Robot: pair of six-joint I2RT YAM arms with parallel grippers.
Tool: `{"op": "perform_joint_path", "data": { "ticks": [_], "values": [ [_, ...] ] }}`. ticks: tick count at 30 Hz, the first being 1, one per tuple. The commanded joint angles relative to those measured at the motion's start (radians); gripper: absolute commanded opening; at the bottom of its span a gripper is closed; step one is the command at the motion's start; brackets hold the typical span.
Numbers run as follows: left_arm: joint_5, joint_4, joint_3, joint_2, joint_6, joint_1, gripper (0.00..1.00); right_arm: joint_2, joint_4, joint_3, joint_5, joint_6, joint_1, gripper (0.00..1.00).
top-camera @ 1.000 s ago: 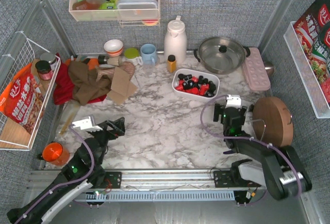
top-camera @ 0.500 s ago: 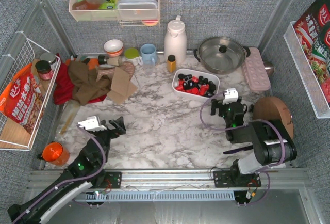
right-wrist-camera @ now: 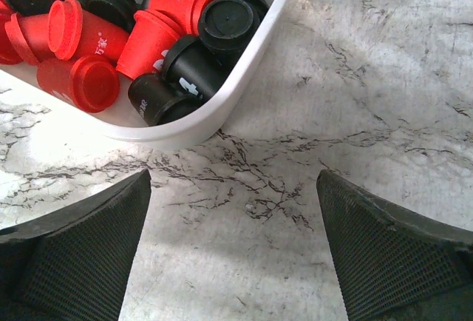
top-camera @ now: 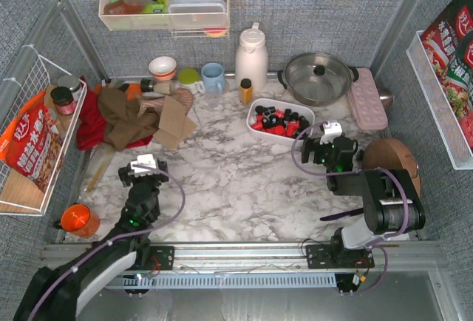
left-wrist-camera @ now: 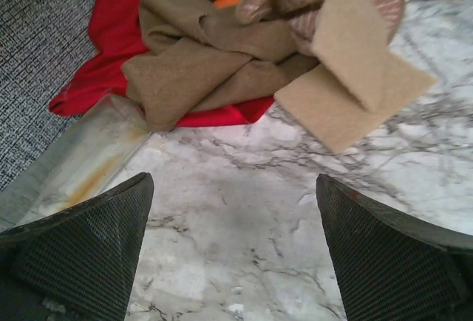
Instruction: Mix the coffee capsules in the storage basket
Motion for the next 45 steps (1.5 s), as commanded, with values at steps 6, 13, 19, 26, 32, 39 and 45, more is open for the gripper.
{"op": "perform_joint_path", "data": {
  "ticks": [6, 13, 19, 26, 32, 39, 45],
  "values": [
    [0.261, 0.278, 0.098, 0.487, -0.031, 0.266, 1.0, -0.004, 0.002, -0.005, 0.021, 0.007, 0.015, 0.99],
    [0.665, 0.416, 0.209, 0.712, -0.122, 0.512, 0.99, -0.002, -0.022, 0.011, 0.036, 0.015, 0.013, 0.99],
    [0.906, 0.18, 0.398, 0.844, -0.18, 0.641, 0.99, 0.0, -0.029, 0.016, 0.037, 0.015, 0.013, 0.99],
    [0.703, 0.249, 0.369, 0.832, -0.135, 0.635, 0.99, 0.0, -0.03, 0.015, 0.037, 0.015, 0.013, 0.99],
    [0.672, 0.852, 0.072, 0.886, -0.171, 0.666, 0.99, 0.0, -0.032, 0.017, 0.038, 0.016, 0.013, 0.99],
    [0.613, 0.604, 0.233, 0.923, -0.236, 0.692, 0.99, 0.0, -0.037, 0.02, 0.04, 0.018, 0.013, 0.99],
    [0.638, 0.657, 0.216, 0.936, -0.213, 0.692, 0.99, -0.001, -0.035, 0.019, 0.04, 0.018, 0.013, 0.99]
  ]
}}
